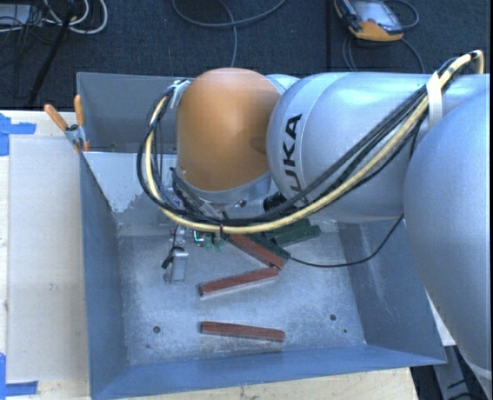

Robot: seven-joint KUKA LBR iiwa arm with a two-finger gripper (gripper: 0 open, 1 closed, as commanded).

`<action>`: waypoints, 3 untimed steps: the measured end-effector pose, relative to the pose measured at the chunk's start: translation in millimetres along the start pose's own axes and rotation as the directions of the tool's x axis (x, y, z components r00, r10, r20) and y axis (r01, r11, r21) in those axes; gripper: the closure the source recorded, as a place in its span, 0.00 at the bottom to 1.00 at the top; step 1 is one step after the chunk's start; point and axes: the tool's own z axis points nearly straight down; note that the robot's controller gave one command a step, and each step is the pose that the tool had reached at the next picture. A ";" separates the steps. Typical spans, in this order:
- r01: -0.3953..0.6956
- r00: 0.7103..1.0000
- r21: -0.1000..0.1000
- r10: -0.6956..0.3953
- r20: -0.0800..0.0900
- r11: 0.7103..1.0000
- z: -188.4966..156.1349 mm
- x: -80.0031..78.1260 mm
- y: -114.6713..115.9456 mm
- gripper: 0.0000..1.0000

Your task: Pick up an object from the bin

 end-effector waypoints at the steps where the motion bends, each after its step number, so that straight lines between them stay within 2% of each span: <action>1: -0.004 1.000 -0.001 0.004 0.007 1.000 -4.8 -1.8 -1.3 0.00; 2: 0.053 0.998 -0.004 -0.053 0.015 0.999 13.3 -6.9 -11.0 0.00; 3: 0.299 0.954 0.001 -0.299 0.006 0.954 44.4 1.1 -85.0 0.00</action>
Offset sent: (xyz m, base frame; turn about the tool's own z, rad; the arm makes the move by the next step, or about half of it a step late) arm 0.0290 -0.0845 -0.1357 -0.3185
